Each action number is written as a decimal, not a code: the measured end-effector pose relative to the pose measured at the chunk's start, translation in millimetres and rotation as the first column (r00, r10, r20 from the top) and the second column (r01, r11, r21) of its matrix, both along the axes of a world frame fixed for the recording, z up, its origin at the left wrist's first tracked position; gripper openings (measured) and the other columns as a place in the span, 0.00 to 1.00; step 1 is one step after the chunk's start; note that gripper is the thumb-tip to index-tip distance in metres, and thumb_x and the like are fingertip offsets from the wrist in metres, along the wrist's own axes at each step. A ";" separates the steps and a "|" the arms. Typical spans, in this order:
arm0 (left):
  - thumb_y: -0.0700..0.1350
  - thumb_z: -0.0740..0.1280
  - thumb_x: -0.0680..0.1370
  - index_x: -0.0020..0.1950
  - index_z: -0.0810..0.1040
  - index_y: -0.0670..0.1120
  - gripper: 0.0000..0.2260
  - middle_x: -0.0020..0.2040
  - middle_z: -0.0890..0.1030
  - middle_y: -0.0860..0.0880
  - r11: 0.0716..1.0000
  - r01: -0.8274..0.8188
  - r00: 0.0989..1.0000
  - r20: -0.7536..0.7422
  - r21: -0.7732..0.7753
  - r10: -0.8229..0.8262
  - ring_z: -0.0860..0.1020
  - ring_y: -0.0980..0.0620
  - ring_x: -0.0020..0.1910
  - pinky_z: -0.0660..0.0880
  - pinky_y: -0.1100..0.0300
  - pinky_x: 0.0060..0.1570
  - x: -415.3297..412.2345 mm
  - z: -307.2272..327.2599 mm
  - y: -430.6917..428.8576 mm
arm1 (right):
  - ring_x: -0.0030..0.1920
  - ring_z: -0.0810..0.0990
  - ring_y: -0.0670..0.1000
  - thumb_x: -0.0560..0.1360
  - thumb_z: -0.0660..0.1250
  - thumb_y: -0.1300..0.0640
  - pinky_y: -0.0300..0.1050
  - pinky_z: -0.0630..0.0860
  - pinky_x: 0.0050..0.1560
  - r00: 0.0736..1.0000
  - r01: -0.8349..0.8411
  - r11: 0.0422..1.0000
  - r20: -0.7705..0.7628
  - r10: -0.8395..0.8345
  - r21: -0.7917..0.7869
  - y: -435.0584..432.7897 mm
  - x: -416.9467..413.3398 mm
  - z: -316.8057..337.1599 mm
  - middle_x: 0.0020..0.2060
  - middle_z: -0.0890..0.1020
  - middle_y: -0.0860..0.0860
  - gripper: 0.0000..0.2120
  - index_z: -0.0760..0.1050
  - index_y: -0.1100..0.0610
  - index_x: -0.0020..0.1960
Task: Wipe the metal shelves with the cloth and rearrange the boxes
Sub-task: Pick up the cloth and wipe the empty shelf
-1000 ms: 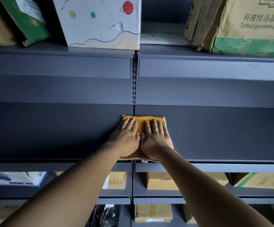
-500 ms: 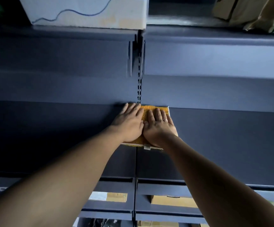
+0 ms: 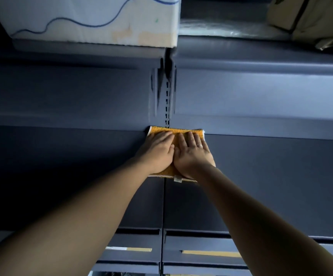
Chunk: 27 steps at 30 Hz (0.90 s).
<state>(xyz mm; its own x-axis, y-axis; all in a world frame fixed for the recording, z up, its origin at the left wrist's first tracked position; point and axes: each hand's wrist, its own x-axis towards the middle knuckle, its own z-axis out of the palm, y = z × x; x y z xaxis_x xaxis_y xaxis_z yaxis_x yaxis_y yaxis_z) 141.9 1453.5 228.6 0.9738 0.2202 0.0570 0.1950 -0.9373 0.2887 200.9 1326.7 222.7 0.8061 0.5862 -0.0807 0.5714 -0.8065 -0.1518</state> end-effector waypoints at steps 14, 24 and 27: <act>0.52 0.46 0.86 0.83 0.48 0.48 0.25 0.83 0.48 0.52 0.997 -0.019 0.998 -0.059 0.079 0.024 0.46 0.53 0.82 0.43 0.52 0.80 -36.0 -8.2 71.9 | 0.82 0.37 0.55 0.84 0.40 0.41 0.54 0.36 0.80 1.000 -0.002 1.000 -0.023 0.002 0.010 70.0 -42.2 0.9 0.82 0.41 0.55 0.32 0.41 0.53 0.83; 0.54 0.44 0.85 0.83 0.45 0.48 0.27 0.83 0.44 0.51 0.990 -0.009 0.995 -0.096 0.143 0.023 0.43 0.51 0.82 0.42 0.49 0.80 -61.8 -5.2 70.2 | 0.82 0.39 0.52 0.84 0.41 0.42 0.52 0.38 0.80 1.000 0.003 1.000 0.020 -0.003 0.004 69.9 -61.1 -3.1 0.83 0.43 0.53 0.30 0.42 0.51 0.84; 0.54 0.44 0.85 0.83 0.44 0.48 0.27 0.83 0.43 0.50 0.989 0.006 0.995 -0.103 0.150 0.009 0.42 0.51 0.82 0.41 0.49 0.80 -80.8 -4.1 63.1 | 0.82 0.39 0.52 0.85 0.41 0.42 0.51 0.38 0.80 1.000 0.001 1.000 0.023 -0.002 0.012 61.2 -81.0 -1.5 0.83 0.43 0.54 0.30 0.43 0.51 0.84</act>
<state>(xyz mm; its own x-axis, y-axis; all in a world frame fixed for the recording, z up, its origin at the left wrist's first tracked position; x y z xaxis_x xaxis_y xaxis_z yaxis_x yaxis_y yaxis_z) 61.1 1516.6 224.4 0.9758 0.2184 -0.0113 0.2181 -0.9682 0.1229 120.0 1388.0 221.2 0.8086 0.5859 -0.0546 0.5737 -0.8056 -0.1483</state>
